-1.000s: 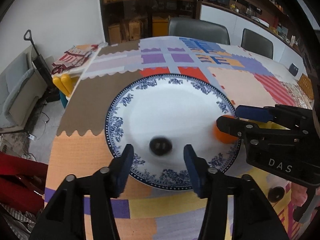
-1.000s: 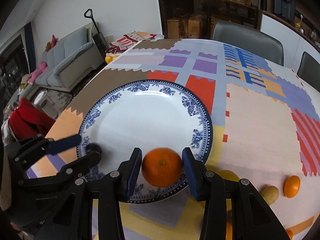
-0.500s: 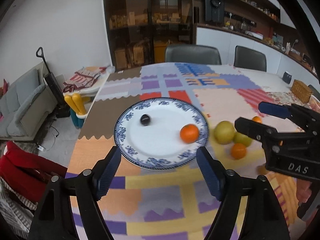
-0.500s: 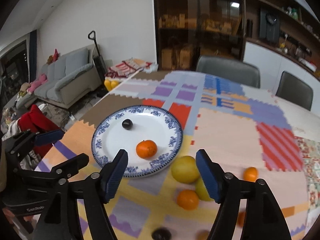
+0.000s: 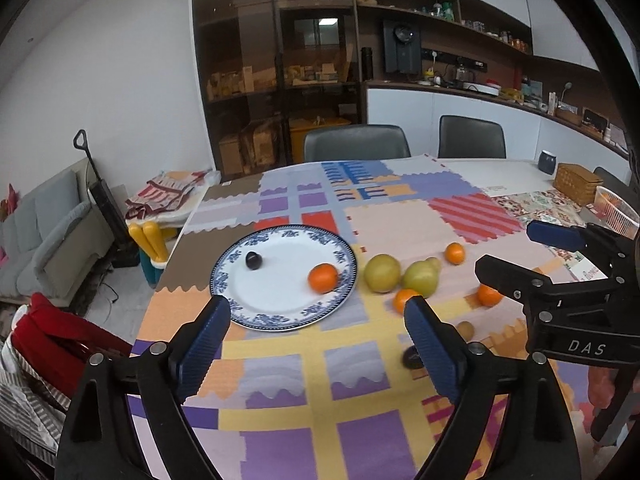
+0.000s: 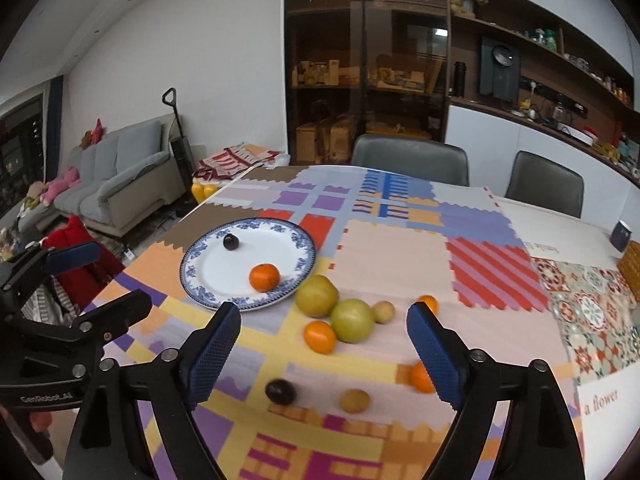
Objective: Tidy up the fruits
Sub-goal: 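Move both open tools back toward the remaining fruits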
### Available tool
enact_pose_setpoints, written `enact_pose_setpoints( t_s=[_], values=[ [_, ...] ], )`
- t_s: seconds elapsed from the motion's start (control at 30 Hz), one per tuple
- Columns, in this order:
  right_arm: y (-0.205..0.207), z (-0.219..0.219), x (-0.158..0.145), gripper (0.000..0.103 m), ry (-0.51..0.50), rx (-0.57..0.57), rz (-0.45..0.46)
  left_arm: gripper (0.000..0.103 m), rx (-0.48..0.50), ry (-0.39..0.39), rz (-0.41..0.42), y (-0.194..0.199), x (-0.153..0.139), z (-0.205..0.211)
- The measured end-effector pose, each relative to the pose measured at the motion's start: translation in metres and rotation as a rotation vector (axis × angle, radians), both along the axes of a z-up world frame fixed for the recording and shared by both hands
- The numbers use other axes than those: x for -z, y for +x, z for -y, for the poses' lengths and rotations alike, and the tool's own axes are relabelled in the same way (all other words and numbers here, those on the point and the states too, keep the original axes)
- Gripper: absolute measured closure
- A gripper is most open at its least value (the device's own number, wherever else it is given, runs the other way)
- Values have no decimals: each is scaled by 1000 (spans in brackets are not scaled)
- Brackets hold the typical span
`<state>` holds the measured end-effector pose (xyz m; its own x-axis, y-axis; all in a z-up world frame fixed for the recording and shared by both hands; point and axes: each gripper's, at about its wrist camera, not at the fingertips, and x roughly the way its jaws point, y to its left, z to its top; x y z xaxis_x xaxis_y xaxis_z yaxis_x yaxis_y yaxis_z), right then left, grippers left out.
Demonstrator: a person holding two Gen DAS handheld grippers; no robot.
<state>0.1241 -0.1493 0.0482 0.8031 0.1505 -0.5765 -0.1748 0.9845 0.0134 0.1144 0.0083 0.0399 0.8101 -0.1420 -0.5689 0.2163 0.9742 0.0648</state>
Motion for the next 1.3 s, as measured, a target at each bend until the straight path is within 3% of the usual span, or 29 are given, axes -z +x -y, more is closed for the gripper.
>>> enact_pose_setpoints(
  t_s=[0.2, 0.77, 1.03, 1.3],
  values=[
    [-18, 16, -4, 17, -11, 35, 30, 13, 6, -32, 13, -13, 5, 11],
    [-44, 37, 28, 17, -62, 32, 2, 13, 135, 43, 47, -28, 40, 45],
    [-36, 42, 57, 18, -85, 7, -60, 14, 178, 49, -26, -13, 66, 55],
    [-17, 40, 80, 37, -86, -41, -131, 26, 213, 48, -125, 11, 91, 64]
  ],
)
